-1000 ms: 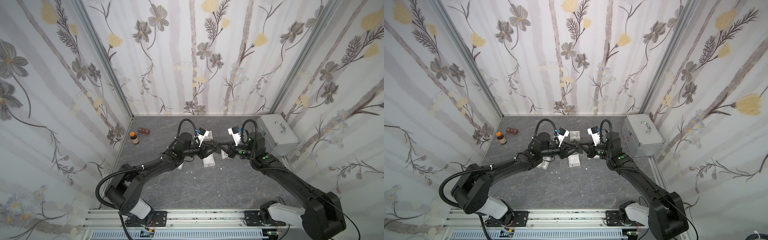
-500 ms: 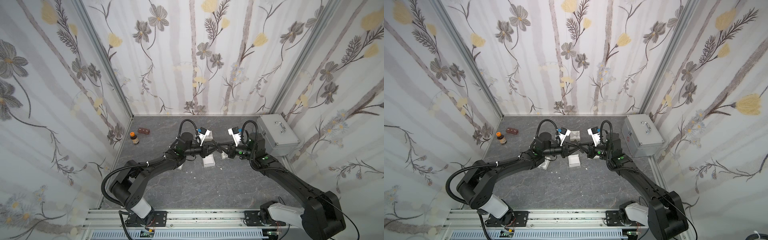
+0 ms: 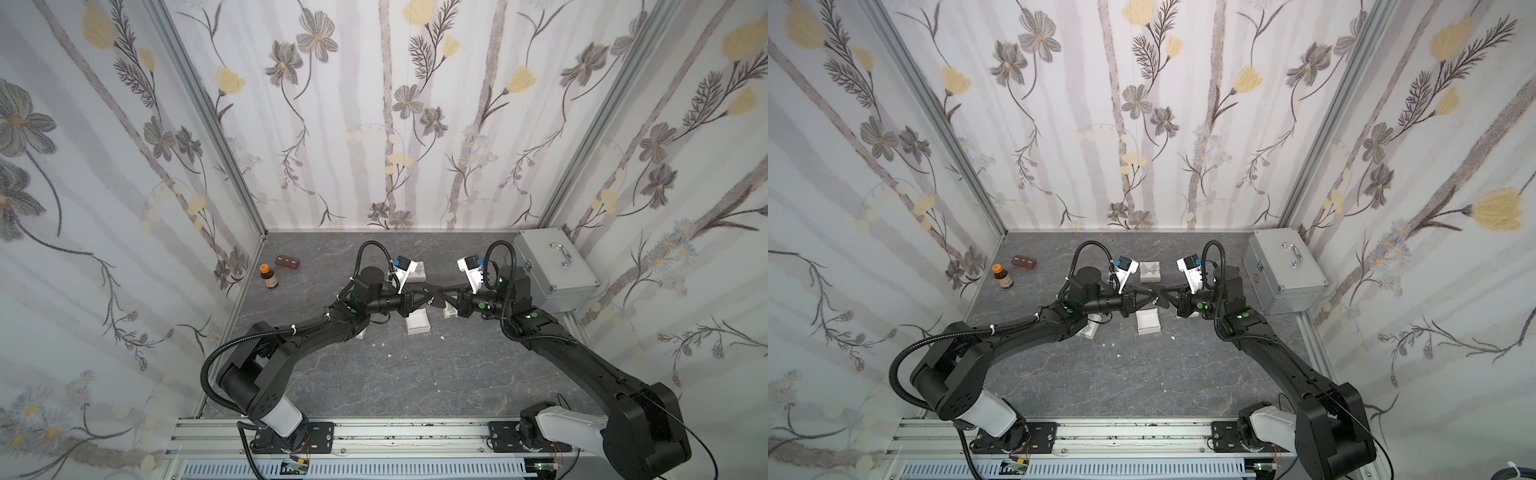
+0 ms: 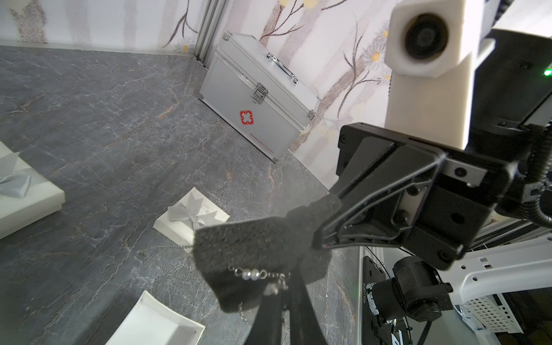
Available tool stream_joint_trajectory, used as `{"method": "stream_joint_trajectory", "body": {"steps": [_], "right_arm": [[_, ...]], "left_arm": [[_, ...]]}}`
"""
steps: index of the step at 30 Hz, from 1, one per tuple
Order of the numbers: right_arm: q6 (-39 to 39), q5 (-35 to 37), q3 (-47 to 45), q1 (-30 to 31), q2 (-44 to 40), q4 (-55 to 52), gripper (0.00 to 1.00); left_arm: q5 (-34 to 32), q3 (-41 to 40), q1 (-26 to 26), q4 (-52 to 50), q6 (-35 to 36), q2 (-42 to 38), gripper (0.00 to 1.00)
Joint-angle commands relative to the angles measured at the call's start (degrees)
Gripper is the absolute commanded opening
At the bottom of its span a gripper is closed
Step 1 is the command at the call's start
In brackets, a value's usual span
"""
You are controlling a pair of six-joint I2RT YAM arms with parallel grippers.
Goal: Take the necklace out of the lift-off lid jewelry box
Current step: Pick up the necklace from the inner lining.
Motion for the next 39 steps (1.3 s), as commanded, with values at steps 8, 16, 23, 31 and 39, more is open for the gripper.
{"method": "stream_joint_trajectory", "body": {"steps": [8, 16, 23, 31, 39], "right_arm": [[-3.2, 1.6, 0.0, 0.0, 1.4, -2.5, 0.00], [-2.6, 3.1, 0.0, -1.0, 1.5, -2.7, 0.00], [-1.6, -1.2, -1.7, -2.7, 1.3, -1.5, 0.00], [0.1, -3.9, -2.5, -4.1, 1.3, 0.2, 0.00], [3.6, -10.5, -4.6, -5.6, 0.3, 6.0, 0.00]], "left_arm": [[-2.7, -1.3, 1.8, -0.1, -0.4, -2.3, 0.05], [-7.3, -4.0, 5.3, -2.4, -0.2, -5.5, 0.02], [-8.0, -6.5, 8.3, -2.9, 0.4, -8.1, 0.01], [-8.8, -7.5, 12.1, -2.6, 0.6, -8.3, 0.01], [-8.7, -8.0, 17.5, -2.7, 1.1, -8.4, 0.00]]}}
